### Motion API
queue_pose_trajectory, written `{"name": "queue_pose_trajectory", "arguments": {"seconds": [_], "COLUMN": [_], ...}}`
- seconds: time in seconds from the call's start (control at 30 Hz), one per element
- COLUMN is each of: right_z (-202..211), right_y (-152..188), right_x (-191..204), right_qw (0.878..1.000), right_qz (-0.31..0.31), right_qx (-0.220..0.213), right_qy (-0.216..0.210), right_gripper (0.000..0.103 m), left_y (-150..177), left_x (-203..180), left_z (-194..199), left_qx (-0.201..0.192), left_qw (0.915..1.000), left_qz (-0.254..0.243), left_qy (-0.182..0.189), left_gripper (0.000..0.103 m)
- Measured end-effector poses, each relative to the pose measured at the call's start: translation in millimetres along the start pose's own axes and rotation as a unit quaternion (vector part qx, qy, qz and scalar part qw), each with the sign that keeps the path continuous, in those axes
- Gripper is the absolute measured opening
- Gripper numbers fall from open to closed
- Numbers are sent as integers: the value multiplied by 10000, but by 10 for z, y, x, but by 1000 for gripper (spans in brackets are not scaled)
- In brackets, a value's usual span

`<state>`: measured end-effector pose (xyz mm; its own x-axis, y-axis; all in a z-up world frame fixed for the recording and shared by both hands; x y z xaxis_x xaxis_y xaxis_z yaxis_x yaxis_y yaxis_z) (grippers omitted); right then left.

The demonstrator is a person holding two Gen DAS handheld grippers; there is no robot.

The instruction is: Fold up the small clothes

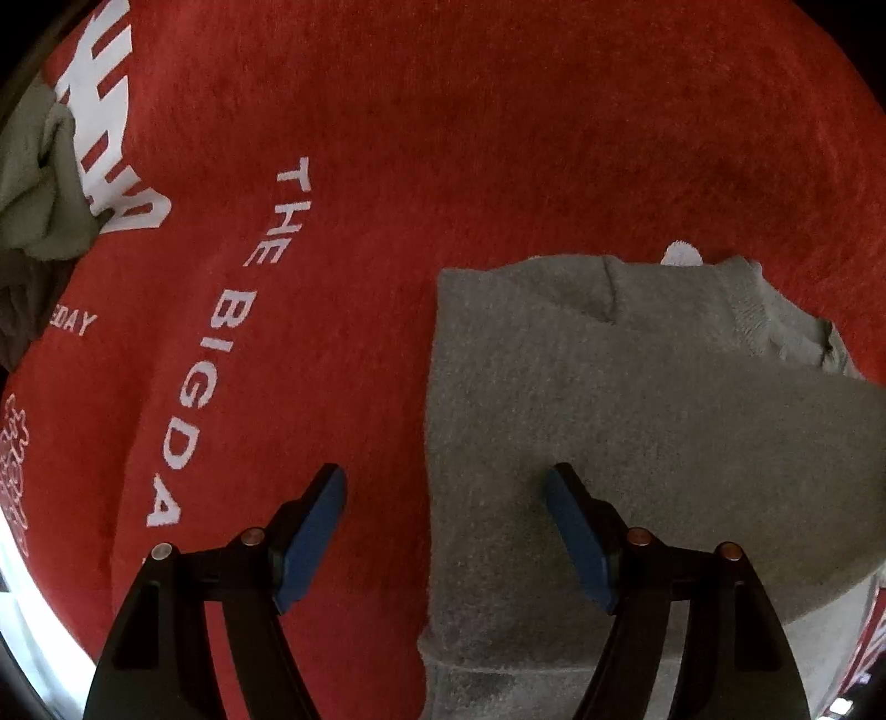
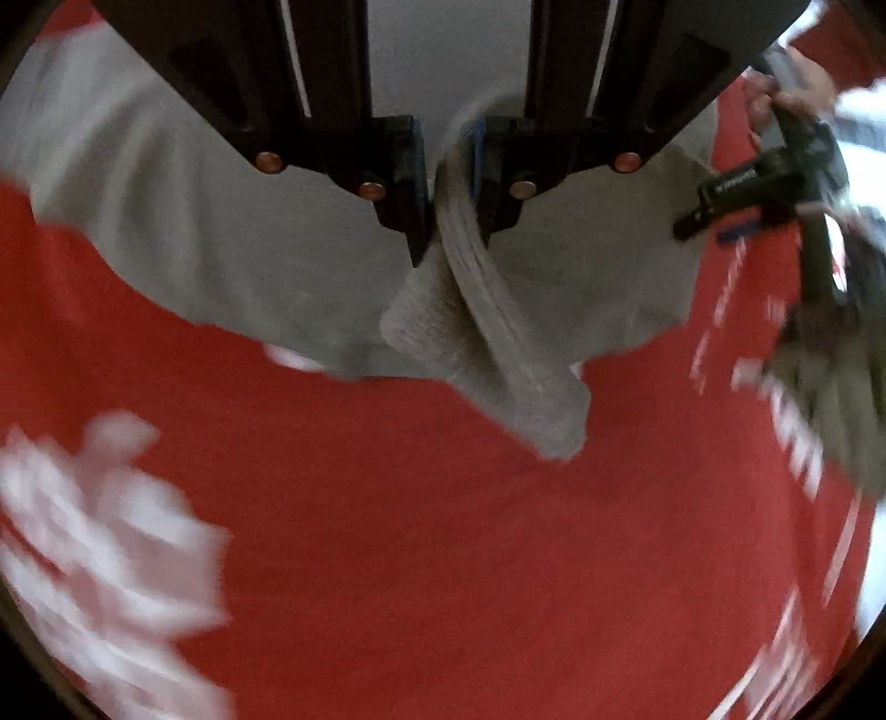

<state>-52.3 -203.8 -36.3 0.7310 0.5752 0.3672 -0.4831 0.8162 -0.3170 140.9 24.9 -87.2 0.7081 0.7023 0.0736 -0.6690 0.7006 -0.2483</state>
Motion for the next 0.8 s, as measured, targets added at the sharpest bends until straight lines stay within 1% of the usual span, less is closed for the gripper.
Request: {"name": "queue_pose_trajectory", "arguments": {"seconds": [0.03, 0.07, 0.1, 0.13, 0.17, 0.2, 0.23, 0.27, 0.33, 0.37, 0.4, 0.47, 0.53, 0.57, 0.63, 0.67, 0.7, 0.73, 0.8], "right_z": [62, 113, 122, 133, 118, 135, 142, 184, 306, 364, 414, 419, 338, 206, -54, -278, -388, -509, -916], "right_y": [29, 97, 151, 246, 338, 436, 520, 583, 649, 655, 653, 584, 451, 361, 254, 188, 165, 155, 175], "right_x": [-215, -518, -687, -882, -1100, -1241, -1335, -1389, -1346, -1299, -1192, -854, -455, -110, 449, 829, 1001, 1259, 1771], "right_qw": [9992, 9956, 9928, 9894, 9837, 9790, 9749, 9737, 9741, 9755, 9787, 9878, 9952, 9952, 9893, 9825, 9784, 9732, 9605], "right_qz": [-386, -921, -1190, -1449, -1786, -2004, -2168, -2223, -2113, -2029, -1910, -1435, -627, -125, 557, 968, 1190, 1468, 1937], "right_qx": [10, 48, 53, 90, 224, 335, 411, 392, 419, 434, 426, 515, 740, 884, 1121, 1294, 1369, 1436, 1656], "right_qy": [-111, -178, -140, -105, 19, 177, 290, 303, 684, 735, 617, 302, -134, -395, -747, -921, -993, -1031, -1118], "right_gripper": [15, 15, 17, 32, 45, 66, 64, 64, 65, 65, 65, 65, 65, 65, 65, 65, 65, 65, 65], "left_y": [-18, -13, -25, -22, -31, -40, -45, -44, -33, -26, -6, 48, 87, 116, 195, 231, 257, 302, 371], "left_x": [7, -5, 3, -6, -4, -12, -10, -15, -7, -2, 14, 56, 132, 159, 214, 243, 265, 287, 331], "left_z": [0, 2, 1, 4, 9, 15, 19, 39, 90, 114, 155, 224, 230, 242, 274, 286, 296, 321, 358], "left_qx": [7, -3, -8, -20, -31, -33, -27, -2, 44, 48, 36, 23, 38, 51, 63, 59, 57, 47, 22], "left_qw": [10000, 10000, 10000, 10000, 9999, 9998, 9998, 9998, 9998, 9998, 9999, 9999, 10000, 10000, 10000, 9999, 9999, 9999, 9999], "left_qz": [-9, -25, -30, -59, -98, -137, -156, -181, -169, -159, -149, -124, -80, -54, 4, 28, 51, 75, 97], "left_qy": [-21, -26, -38, -59, -83, -105, -114, -124, -96, -80, -62, -33, 2, 17, 71, 88, 103, 127, 131], "left_gripper": [76, 76, 76, 76, 76, 76, 76, 76, 76, 76, 76, 76, 76, 76, 76, 76, 76, 76, 76]}}
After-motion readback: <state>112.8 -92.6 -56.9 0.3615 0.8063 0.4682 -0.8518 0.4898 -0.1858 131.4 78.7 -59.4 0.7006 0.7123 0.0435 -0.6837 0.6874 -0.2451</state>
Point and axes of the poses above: each gripper's, at about its wrist camera, not at the fingertips, and z roughly against the way its jaws point, x to its left, y to its underside, the point moved 1 cm from there along -z, roughly the way its jaws point, and after that the axes turned 11 degrees about -z, right-handed, at the moved point
